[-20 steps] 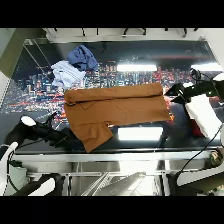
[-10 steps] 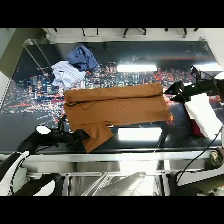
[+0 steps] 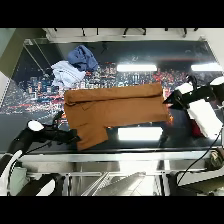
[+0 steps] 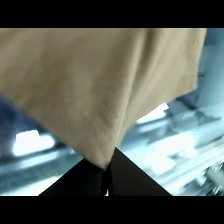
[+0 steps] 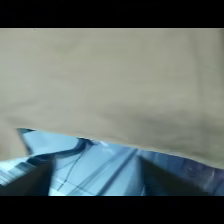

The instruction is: Fold the shirts.

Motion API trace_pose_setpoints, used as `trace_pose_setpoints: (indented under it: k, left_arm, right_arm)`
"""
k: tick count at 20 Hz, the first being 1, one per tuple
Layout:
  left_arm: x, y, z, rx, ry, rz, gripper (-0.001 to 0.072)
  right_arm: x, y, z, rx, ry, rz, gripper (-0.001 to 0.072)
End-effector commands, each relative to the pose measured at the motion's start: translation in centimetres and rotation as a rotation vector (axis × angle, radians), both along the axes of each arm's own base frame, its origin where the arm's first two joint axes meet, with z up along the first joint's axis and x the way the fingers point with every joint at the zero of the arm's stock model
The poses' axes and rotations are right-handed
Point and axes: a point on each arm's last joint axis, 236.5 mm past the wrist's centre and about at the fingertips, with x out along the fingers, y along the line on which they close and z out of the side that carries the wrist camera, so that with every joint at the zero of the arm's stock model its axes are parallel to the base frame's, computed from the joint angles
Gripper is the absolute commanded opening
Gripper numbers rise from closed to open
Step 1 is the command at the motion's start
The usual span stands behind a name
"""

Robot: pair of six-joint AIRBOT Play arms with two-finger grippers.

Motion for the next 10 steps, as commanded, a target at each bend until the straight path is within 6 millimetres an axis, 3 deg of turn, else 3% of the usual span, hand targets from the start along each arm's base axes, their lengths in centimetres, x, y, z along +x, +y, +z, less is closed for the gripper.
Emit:
trace_pose_setpoints:
  k: [1,5,10]
  left_arm:
    - [-2.9,3.1,1.6,0.019,0.037,0.027,0.0013]
    - [-4.2,5.1,2.1,0.006,0.028,0.15,0.0013]
    - [-5.3,4.8,1.4,-0.001,0.051,0.153,0.0013]
  right_arm:
    - [-1.9,-0.7,-3.3,-0.026,0.054,-0.024,0.0648]
    - [-4.4,-1.1,-5.7,-0.005,0.123,-0.054,0.0646]
    - [-8.6,-0.2,-8.6,0.0,0.225,-0.013,0.0643]
